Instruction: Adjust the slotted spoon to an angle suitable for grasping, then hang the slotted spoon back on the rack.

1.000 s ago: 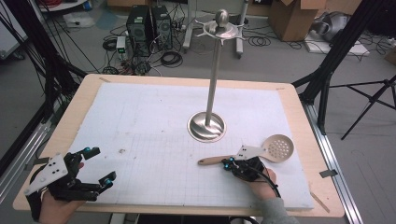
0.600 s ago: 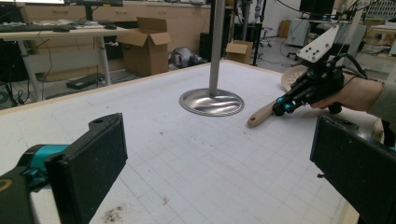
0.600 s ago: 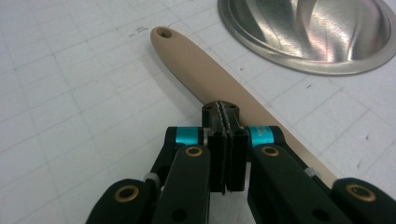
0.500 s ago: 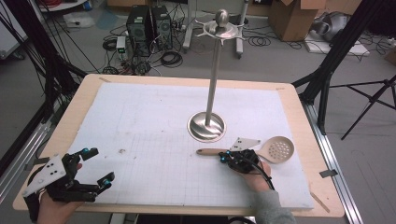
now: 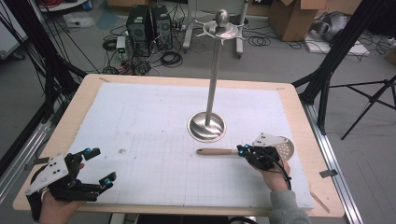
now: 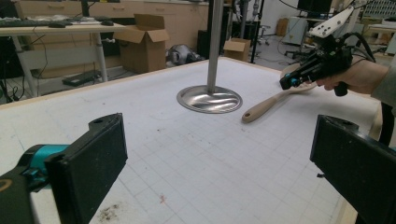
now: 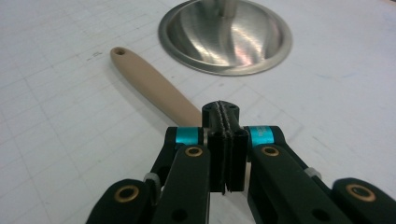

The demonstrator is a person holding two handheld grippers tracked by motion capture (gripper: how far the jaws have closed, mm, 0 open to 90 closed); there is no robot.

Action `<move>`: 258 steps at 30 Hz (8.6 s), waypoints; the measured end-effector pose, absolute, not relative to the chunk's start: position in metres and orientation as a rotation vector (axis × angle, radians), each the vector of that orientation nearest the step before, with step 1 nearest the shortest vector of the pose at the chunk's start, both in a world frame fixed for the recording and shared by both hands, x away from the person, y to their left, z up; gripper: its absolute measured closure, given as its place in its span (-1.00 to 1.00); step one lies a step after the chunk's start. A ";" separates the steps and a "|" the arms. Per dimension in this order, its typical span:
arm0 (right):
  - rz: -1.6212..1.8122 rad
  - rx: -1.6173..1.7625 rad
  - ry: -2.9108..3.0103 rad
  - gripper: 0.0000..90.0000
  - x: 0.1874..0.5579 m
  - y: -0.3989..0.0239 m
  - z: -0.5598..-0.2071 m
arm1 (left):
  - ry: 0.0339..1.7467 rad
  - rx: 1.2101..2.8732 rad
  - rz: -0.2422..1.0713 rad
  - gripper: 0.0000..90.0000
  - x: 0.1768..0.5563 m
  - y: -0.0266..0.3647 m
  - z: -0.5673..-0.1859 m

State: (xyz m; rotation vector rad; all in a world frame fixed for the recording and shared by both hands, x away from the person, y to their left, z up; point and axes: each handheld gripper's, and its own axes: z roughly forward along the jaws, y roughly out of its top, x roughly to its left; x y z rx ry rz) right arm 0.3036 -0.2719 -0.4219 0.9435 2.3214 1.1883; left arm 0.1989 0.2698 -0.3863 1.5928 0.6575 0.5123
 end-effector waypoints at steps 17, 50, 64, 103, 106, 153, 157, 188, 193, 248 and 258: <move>1.121 1.078 2.296 1.00 0.315 -0.293 -0.426 | 0.657 1.602 0.502 -0.91 0.201 0.267 -0.388; 0.961 1.255 2.281 1.00 0.327 -0.301 -0.440 | 0.644 1.611 0.483 -0.91 0.203 0.262 -0.389; 1.032 1.240 2.235 1.00 0.295 -0.309 -0.445 | 0.638 1.623 0.476 -0.91 0.205 0.257 -0.390; 0.995 1.301 2.184 1.00 0.242 -0.346 -0.445 | 0.613 1.638 0.452 -0.91 0.213 0.246 -0.391; 1.000 1.287 2.196 1.00 0.243 -0.345 -0.442 | 0.611 1.640 0.450 -0.91 0.214 0.244 -0.390; 1.219 0.783 2.535 1.00 0.240 -0.226 -0.447 | 0.630 1.633 0.474 -0.91 0.207 0.254 -0.390; 1.212 0.797 2.526 1.00 0.251 -0.220 -0.447 | 0.634 1.629 0.478 -0.91 0.206 0.255 -0.390; 1.171 0.948 2.418 1.00 0.309 -0.217 -0.447 | 0.639 1.633 0.477 -0.91 0.204 0.257 -0.391; 1.225 0.923 2.402 0.99 0.304 -0.220 -0.439 | 0.643 1.627 0.481 -0.91 0.204 0.260 -0.391; 1.312 0.800 2.543 -0.68 0.281 -0.349 -0.388 | 0.637 1.644 0.456 -0.91 0.211 0.251 -0.395; 1.288 0.807 2.566 -0.68 0.285 -0.352 -0.393 | 0.639 1.643 0.457 -0.91 0.210 0.251 -0.395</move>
